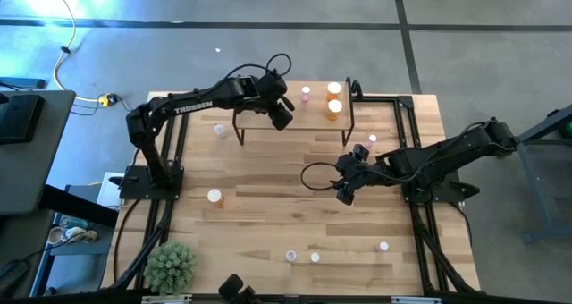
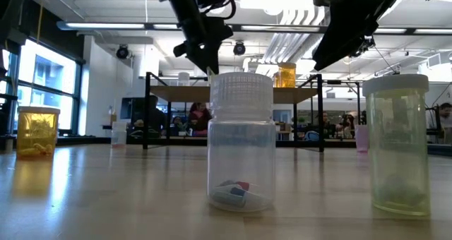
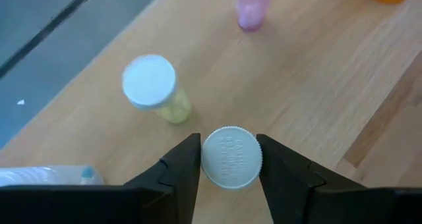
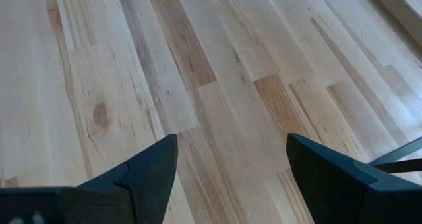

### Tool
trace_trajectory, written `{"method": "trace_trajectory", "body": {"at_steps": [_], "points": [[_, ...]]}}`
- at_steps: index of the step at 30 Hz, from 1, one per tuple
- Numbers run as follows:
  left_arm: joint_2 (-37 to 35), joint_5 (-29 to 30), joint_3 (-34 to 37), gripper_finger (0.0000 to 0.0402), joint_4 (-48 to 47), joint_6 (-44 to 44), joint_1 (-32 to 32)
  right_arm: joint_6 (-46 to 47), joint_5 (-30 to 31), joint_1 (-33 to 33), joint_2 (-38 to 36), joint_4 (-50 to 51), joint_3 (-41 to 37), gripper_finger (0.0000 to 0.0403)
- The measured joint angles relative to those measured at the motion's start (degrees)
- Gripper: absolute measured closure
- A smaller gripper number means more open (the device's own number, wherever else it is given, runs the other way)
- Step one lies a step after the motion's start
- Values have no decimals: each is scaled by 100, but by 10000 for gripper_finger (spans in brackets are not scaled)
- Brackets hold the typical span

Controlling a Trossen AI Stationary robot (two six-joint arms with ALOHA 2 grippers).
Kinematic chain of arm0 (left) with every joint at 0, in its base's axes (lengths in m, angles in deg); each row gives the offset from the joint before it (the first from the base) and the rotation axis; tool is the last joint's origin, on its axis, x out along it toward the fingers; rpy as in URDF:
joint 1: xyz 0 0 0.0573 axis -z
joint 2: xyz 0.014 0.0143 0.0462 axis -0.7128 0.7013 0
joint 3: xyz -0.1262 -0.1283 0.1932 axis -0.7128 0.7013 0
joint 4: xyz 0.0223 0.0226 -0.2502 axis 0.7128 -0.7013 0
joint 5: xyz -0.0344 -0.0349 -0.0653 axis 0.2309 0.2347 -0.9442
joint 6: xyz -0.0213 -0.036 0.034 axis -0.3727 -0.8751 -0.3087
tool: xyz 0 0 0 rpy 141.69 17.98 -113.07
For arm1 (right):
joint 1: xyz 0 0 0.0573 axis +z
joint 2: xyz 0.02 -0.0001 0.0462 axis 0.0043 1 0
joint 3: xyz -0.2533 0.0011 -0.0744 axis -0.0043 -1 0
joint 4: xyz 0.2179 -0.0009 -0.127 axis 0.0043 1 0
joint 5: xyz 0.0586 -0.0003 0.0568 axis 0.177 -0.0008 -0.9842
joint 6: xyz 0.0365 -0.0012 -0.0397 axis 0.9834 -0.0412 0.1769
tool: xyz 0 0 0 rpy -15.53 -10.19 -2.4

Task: Pick and place medicine bottles onto shelf by color
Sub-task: Put the top yellow pill bottle on the shelf aligned with the yellow pill bottle, then put the top pink pill bottle on the shelf aligned with the pink pill bottle

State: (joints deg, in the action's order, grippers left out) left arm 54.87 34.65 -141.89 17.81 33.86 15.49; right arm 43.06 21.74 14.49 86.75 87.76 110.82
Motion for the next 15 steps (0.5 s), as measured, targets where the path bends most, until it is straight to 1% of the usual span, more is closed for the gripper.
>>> {"method": "trace_trajectory", "body": {"at_steps": [8, 15], "points": [[17, 2, 10, 227, 21, 2, 2, -1, 0, 2, 0, 0, 0, 128], [11, -14, 10, 218, 34, 153, 2, -9, 0, 2, 0, 0, 0, 128]]}}
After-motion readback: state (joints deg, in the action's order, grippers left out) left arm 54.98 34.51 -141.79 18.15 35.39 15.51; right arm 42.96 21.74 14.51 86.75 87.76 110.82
